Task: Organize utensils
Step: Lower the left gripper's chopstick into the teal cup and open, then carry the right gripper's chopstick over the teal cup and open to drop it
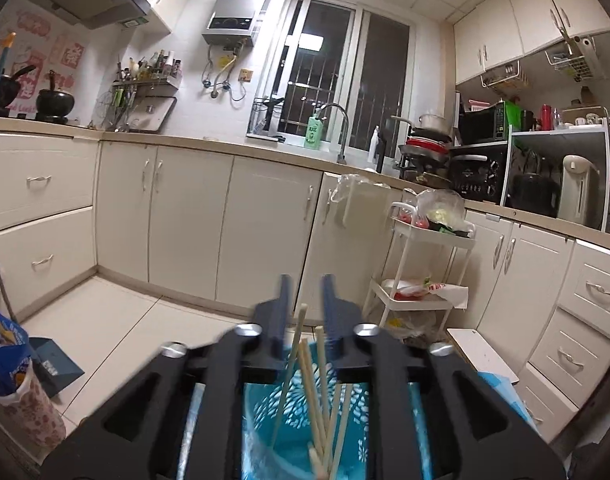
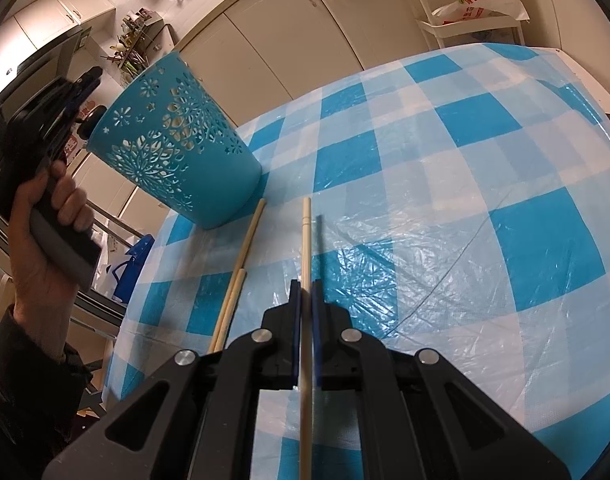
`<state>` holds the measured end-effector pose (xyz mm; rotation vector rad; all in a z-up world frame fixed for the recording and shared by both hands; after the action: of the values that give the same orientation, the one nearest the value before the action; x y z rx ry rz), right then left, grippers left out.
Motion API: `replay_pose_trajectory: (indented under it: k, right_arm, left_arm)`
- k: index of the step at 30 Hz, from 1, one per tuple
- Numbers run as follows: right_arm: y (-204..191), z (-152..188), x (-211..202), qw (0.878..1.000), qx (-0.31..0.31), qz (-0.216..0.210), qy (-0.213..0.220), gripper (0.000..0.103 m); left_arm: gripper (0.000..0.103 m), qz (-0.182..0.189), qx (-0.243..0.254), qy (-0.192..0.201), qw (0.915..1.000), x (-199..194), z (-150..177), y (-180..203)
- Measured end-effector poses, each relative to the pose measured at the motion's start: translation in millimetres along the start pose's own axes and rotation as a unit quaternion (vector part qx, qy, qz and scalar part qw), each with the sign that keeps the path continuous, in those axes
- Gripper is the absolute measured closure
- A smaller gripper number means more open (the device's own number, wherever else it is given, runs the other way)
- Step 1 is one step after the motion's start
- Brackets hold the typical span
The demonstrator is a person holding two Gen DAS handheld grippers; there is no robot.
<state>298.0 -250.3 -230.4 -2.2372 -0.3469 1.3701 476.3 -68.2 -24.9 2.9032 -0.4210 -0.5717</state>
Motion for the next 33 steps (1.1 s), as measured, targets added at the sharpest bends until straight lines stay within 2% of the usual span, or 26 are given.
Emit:
replay_pose_trajectory:
  k: [1,2,5,7,10,16,22,26,29,33]
  right_arm:
    - [0,0,0,1.000,0.000,-0.002,0.001,0.097]
    - [0,-1,-2,1.000,0.001,-0.005,0.005,0.097]
    - [-2,-3,-8,1.000,0.002,-0.019,0.018,0.097]
    - [-4,-5,-13,0.999,-0.001,-0.028,0.027,0.097]
    - [-8,-6,-18,0.999,-0.007,-0.032,0.039,0.097]
    - [-36,-22,-45,0.994,-0.009,-0.080,0.080,0.097]
    - [-99,-82,-92,0.979,-0.043,-0.133,0.149,0.097]
    - [-149,-138,-109,0.968,-0.068,-0.157,0.186,0.097]
    - [-185,-182,-111,0.959,-0.089,-0.149,0.225,0.097]
    - [-204,-224,-86,0.958,-0.089,-0.114,0.247,0.097]
  left_arm:
    - [0.058,-0.003,-0.002,0.002,1.0000,-7,1,-2]
    - [0.049,-0.009,-0.005,0.008,0.9999,-18,2,-6]
    - [0.034,-0.026,-0.003,0.016,0.9995,-46,10,-13]
    - [0.029,-0.034,-0.003,0.016,0.9993,-61,17,-19]
    - [0.026,-0.039,-0.010,0.002,0.9992,-82,39,-26]
    - [0.022,-0.050,-0.030,-0.035,0.9977,-109,93,-39]
    - [0.021,-0.050,-0.054,-0.063,0.9953,-124,131,-47]
    - [0.021,-0.046,-0.073,-0.071,0.9937,-131,143,-54]
    - [0.021,-0.043,-0.088,-0.074,0.9925,-134,145,-60]
    - [0.021,-0.040,-0.097,-0.072,0.9920,-140,144,-64]
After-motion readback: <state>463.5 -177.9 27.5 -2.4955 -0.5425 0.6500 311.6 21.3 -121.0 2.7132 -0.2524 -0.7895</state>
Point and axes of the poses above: each gripper's, at about its wrist camera, not at the fingertips, and x roughly the way its jaws point, y to its right, z to its underside, the point moved 10 cm from there along x, roughly the way its jaws point, and after that the axes turned 11 degrees about -y, right-handed, at the moved point
